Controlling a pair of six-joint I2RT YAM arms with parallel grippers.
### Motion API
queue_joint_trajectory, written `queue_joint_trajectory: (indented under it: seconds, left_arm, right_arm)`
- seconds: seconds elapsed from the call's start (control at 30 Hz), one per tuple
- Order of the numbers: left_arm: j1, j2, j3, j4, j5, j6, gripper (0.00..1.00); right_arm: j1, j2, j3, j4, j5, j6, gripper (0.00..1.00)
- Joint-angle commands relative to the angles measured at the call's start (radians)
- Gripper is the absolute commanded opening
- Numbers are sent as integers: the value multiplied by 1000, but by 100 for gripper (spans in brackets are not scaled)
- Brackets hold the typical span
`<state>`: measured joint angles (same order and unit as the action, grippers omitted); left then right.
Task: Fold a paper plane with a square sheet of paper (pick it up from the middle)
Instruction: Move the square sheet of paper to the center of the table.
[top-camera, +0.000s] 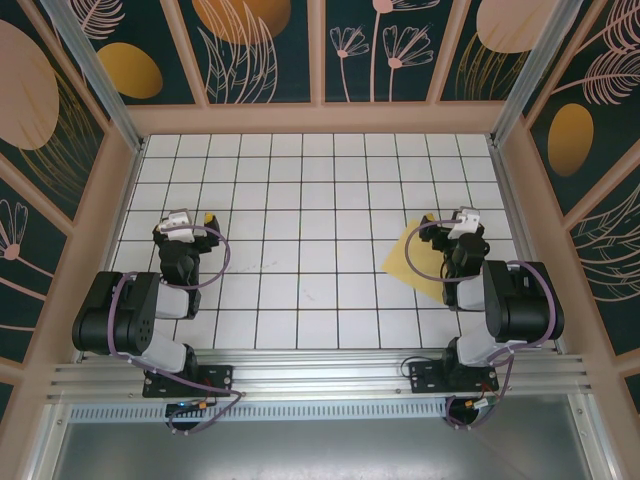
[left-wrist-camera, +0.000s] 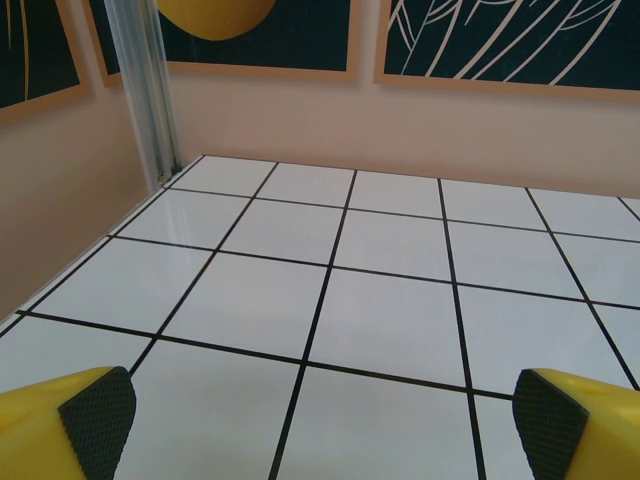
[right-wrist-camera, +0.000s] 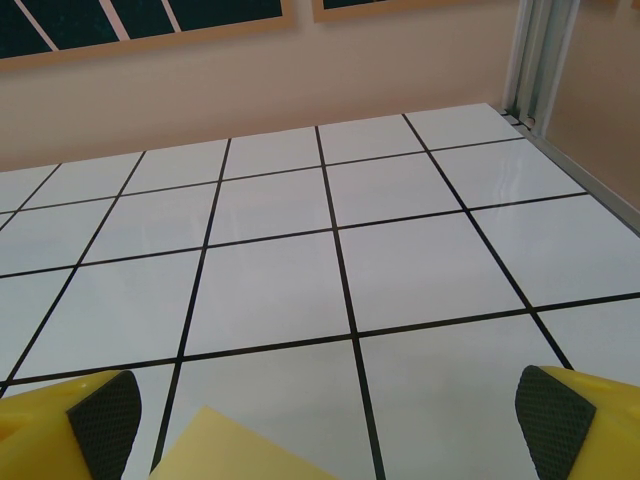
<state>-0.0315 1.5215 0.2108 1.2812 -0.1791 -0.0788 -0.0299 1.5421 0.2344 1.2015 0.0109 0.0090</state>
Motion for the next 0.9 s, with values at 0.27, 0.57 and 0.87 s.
queue_joint_trajectory:
  seconds: [0.27,0.57,0.87]
  left_arm:
    - [8,-276,-17,-180,-28,-42,99]
    - [7,-713,105,-727,-42,-265,99]
    - [7,-861,155,-1020,152,-538,99]
  right_arm:
    - [38,-197,162,-491,35,57,99]
    - [52,-111,508,-1261,-350,359,99]
    - [153,-178,364,-1251,-266,520,99]
